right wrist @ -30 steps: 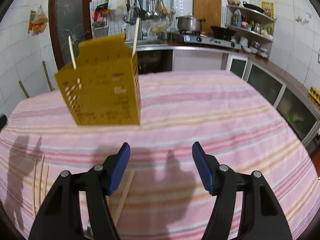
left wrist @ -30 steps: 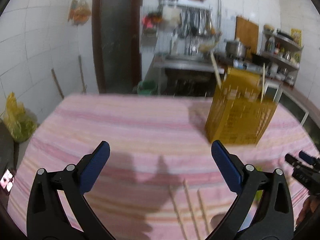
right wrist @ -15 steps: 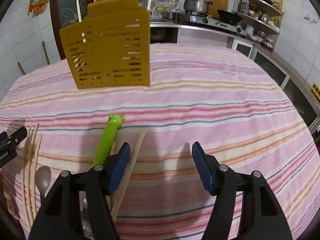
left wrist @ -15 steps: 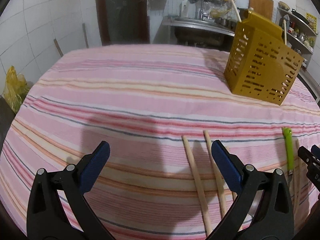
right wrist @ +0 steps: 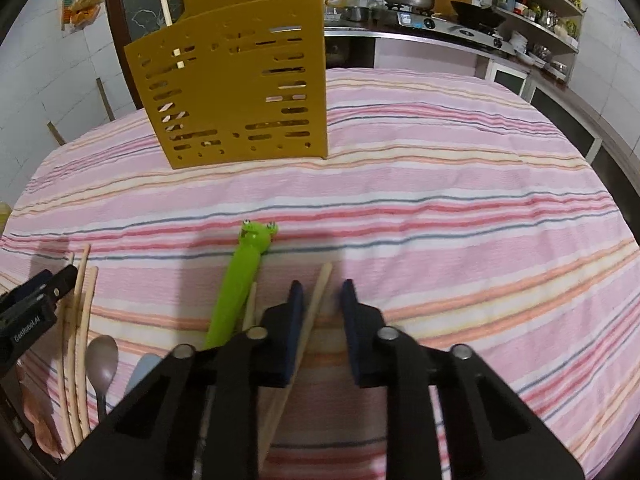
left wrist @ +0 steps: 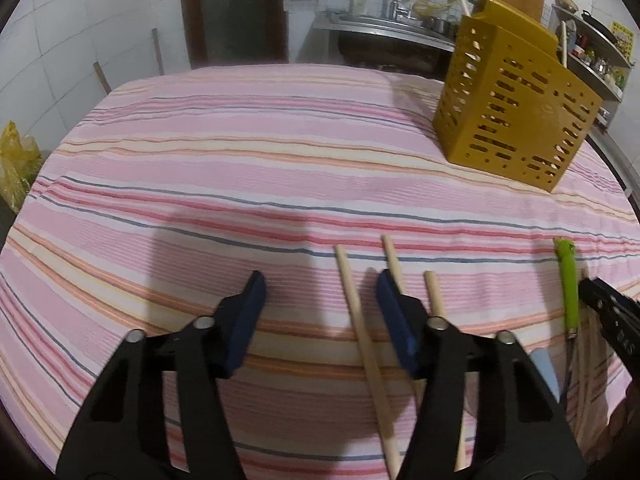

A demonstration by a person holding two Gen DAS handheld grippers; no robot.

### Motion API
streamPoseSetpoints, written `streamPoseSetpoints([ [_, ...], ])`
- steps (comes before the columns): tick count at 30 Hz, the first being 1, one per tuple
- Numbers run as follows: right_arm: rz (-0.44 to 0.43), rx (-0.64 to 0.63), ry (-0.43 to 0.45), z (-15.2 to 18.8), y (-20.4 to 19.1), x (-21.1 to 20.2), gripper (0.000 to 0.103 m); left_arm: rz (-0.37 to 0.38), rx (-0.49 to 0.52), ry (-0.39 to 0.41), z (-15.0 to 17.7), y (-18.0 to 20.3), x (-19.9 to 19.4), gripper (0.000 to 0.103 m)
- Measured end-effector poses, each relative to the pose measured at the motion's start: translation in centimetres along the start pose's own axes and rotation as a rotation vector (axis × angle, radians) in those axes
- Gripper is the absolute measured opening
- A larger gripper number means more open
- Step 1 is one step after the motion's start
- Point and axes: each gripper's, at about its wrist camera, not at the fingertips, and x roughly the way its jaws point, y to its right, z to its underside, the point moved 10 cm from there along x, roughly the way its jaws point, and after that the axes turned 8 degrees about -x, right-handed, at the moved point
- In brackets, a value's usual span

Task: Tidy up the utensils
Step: 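Close the left tool on another chopstick while the right tool grasps one too, then lift both chopsticks and carry them above the yellow holder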

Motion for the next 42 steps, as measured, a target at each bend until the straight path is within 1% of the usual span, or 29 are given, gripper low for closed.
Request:
streamPoseSetpoints([
  [1,-0.004,-0.001,-0.001,-0.1,0.0,0.1,0.013,0.005,0.002,-0.004,0.0,0.2,0.0,0.044],
  [2,-0.007,-0.003,-0.002,-0.2,0.0,0.1,0.013,0.011,0.002,-0.007,0.1,0.3,0.0,0.038],
  [4,-0.015,0.000,-0.002,-0.4,-0.1,0.3,0.012,0.020,0.002,-0.015,0.3,0.3,-0.2,0.032],
  [8,-0.011,-0.006,0.005,-0.5,-0.2,0.6,0.012,0.031,0.013,-0.021,-0.1,0.7,0.3,0.023],
  [12,-0.012,-0.001,0.010,-0.7,0.0,0.7,0.012,0.044,-0.004,-0.033,-0.6,1.1,0.8,0.016],
  [14,-0.016,0.005,0.015,-0.7,0.0,0.6,0.012,0.050,-0.001,-0.031,-0.5,1.3,0.8,0.010],
  [15,-0.018,0.009,0.021,-0.7,0.1,0.5,0.010,0.050,0.006,-0.026,-0.5,1.4,0.8,0.008],
  [16,-0.019,0.014,0.026,-0.7,0.2,0.4,0.008,0.049,0.009,-0.023,-0.5,1.4,0.8,0.008],
  [24,-0.031,0.037,0.052,-1.0,0.8,-0.5,0.007,0.080,-0.017,-0.021,-0.8,1.1,0.3,0.006],
  [27,-0.034,0.050,0.081,-1.5,1.3,-1.6,0.006,0.096,-0.015,-0.005,-0.9,1.3,-0.4,0.005],
  [32,-0.036,0.067,0.148,-2.5,2.0,-3.9,0.006,0.123,-0.008,0.045,-1.6,1.6,-2.4,0.004],
  [36,-0.040,0.083,0.222,-3.0,2.5,-6.3,0.006,0.141,-0.001,0.120,-2.4,1.8,-5.0,0.004],
  [42,-0.047,0.083,0.358,-3.6,3.0,-10.3,0.006,0.201,0.023,0.295,-3.4,2.1,-11.0,0.004],
])
